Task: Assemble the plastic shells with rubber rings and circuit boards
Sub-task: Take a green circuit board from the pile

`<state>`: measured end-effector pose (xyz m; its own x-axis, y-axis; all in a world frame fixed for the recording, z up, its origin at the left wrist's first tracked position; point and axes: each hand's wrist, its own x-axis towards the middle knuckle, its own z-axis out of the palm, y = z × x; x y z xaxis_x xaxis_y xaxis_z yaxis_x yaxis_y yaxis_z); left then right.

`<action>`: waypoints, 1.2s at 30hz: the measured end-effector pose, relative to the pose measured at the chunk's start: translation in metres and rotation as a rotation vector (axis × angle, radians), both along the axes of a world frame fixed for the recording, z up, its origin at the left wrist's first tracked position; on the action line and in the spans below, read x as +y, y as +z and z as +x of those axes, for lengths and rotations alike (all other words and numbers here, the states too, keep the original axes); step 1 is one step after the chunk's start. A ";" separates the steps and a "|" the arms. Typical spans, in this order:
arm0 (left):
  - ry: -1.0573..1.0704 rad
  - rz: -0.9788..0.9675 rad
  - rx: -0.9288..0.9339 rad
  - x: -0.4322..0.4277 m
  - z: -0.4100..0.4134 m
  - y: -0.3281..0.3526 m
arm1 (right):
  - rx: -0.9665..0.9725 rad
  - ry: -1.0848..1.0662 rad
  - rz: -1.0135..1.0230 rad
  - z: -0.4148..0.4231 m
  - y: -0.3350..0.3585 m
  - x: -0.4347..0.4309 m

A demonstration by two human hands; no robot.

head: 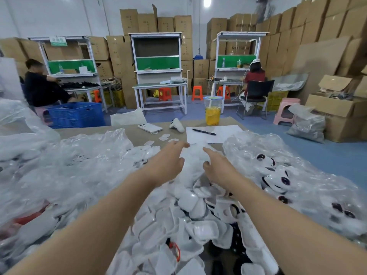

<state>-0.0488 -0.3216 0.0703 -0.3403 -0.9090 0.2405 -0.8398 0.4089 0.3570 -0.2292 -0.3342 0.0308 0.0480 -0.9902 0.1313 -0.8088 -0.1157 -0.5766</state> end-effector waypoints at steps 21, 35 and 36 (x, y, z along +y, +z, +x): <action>0.106 0.281 -0.143 -0.166 -0.051 -0.063 | 0.317 0.045 0.060 -0.020 -0.043 -0.088; -0.043 0.163 0.036 -0.150 -0.063 -0.050 | -0.025 0.016 0.063 -0.018 -0.038 -0.086; -0.065 0.151 0.046 -0.142 -0.061 -0.047 | -0.033 0.020 0.044 -0.018 -0.037 -0.086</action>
<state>-0.1094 -0.4636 0.0235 -0.3911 -0.9125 0.1197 -0.7951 0.4005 0.4554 -0.2475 -0.4202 -0.0057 0.0638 -0.9939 0.0896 -0.7873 -0.1053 -0.6075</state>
